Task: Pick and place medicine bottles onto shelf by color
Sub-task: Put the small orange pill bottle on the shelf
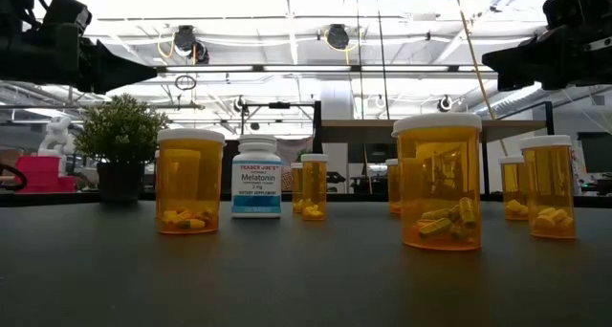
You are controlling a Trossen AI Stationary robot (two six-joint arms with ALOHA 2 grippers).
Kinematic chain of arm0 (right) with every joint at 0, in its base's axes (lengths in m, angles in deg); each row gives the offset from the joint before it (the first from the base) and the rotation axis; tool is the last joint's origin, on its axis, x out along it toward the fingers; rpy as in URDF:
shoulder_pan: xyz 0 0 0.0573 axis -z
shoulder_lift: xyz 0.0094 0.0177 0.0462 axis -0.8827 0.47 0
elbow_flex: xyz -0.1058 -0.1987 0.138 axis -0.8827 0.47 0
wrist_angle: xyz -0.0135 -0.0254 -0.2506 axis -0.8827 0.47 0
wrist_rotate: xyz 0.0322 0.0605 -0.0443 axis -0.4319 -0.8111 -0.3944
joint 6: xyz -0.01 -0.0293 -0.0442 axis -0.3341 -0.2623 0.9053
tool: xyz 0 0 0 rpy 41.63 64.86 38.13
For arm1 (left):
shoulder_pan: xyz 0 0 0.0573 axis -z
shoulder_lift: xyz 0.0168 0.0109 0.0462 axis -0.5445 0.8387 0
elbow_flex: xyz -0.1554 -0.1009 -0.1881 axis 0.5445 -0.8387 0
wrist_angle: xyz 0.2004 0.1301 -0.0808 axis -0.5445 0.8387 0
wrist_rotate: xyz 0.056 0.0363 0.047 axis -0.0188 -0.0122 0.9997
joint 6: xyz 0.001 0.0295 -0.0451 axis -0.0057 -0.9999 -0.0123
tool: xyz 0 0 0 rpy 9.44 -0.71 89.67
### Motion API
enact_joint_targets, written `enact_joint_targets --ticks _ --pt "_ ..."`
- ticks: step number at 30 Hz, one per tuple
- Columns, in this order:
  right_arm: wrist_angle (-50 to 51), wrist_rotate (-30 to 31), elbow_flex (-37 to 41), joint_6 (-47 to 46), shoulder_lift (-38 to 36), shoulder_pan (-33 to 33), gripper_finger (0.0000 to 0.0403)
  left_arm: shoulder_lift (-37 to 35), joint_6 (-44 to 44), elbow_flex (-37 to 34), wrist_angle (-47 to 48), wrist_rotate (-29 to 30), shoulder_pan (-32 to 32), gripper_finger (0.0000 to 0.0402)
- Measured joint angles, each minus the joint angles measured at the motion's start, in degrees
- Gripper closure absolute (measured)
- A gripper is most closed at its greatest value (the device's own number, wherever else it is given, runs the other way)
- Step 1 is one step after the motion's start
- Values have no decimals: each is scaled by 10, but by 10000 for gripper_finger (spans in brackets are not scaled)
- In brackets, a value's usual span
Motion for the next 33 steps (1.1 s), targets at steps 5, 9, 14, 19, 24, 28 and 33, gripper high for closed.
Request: enact_joint_targets --ticks 5,9,14,19,24,28,33 --pt "-4 0 0 0 0 0 403 0 0 0 0 0 0 396" --pt "-27 29 0 13 0 0 403 0 0 0 0 0 0 396" --pt "-49 43 -6 -5 2 0 403 0 0 0 0 0 0 396" --pt "-42 45 -33 -62 26 0 403 0 0 0 0 0 0 396" --pt "-28 43 -116 -125 69 0 403 0 0 0 0 0 0 396" --pt "21 41 -189 -136 117 0 403 0 0 0 0 0 0 396" --pt "76 13 -283 -136 184 0 403 0 0 0 0 0 0 396"
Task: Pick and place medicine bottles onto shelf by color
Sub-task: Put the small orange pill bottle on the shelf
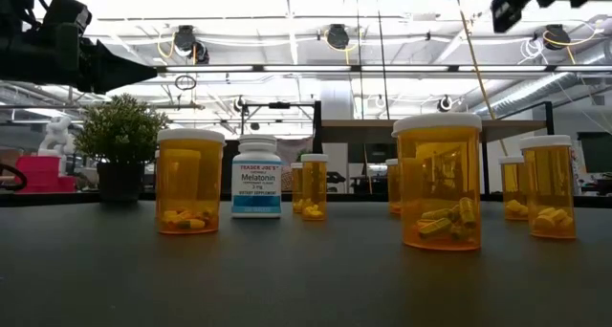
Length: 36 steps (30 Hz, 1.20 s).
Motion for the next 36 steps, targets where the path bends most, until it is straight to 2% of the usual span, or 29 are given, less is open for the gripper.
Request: enact_joint_targets --ticks 5,9,23,36 --pt "69 3 -90 6 70 0 403 0 0 0 0 0 0 396" --pt "80 2 -125 5 114 0 403 0 0 0 0 0 0 396" --pt "63 19 -127 30 187 0 403 0 0 0 0 0 0 396" --pt "54 20 -125 16 197 0 403 0 0 0 -5 0 0 396"
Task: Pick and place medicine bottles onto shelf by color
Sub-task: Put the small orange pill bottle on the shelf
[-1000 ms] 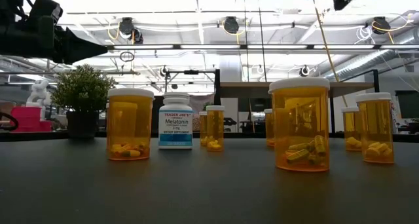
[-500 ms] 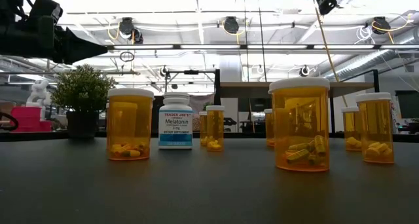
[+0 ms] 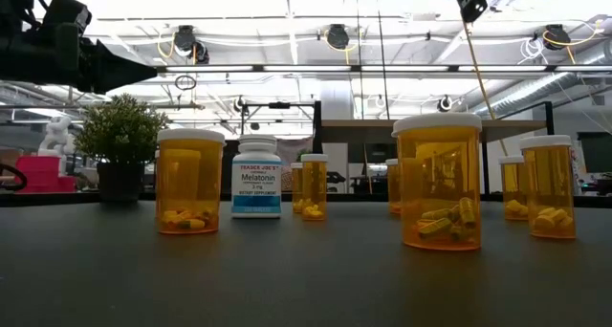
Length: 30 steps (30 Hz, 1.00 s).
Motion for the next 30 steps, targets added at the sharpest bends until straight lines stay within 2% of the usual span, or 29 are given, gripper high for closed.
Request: enact_joint_targets --ticks 14,22,25,30 --pt "-7 28 27 -28 1 0 403 0 34 0 -9 -4 0 396" --pt "-58 28 32 -7 1 0 403 16 98 19 -155 -17 6 396" --pt "-76 28 32 11 2 0 403 24 68 49 -140 -69 10 396" --pt "-90 28 32 19 8 0 403 63 77 144 -39 -76 15 396"
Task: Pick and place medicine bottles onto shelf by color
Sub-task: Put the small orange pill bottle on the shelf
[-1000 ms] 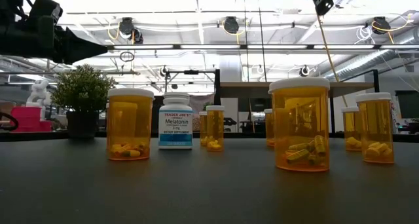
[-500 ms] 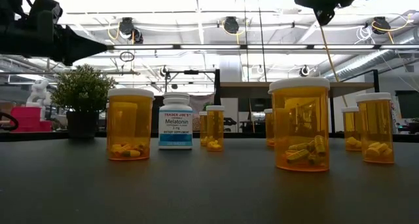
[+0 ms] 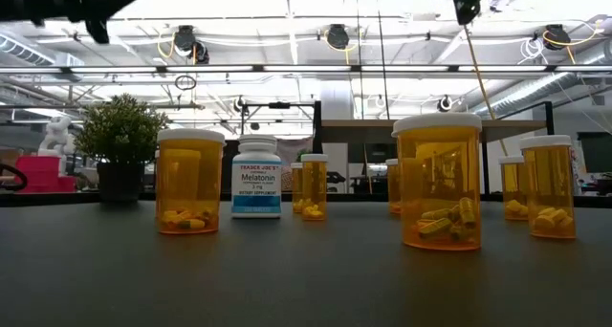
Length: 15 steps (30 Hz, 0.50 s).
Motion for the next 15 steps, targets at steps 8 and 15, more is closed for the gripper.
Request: enact_joint_targets --ticks 8,15 --pt "-9 2 0 13 19 0 403 118 8 171 116 -1 0 396" --pt "-8 2 0 13 35 0 403 229 11 311 225 -18 0 396"
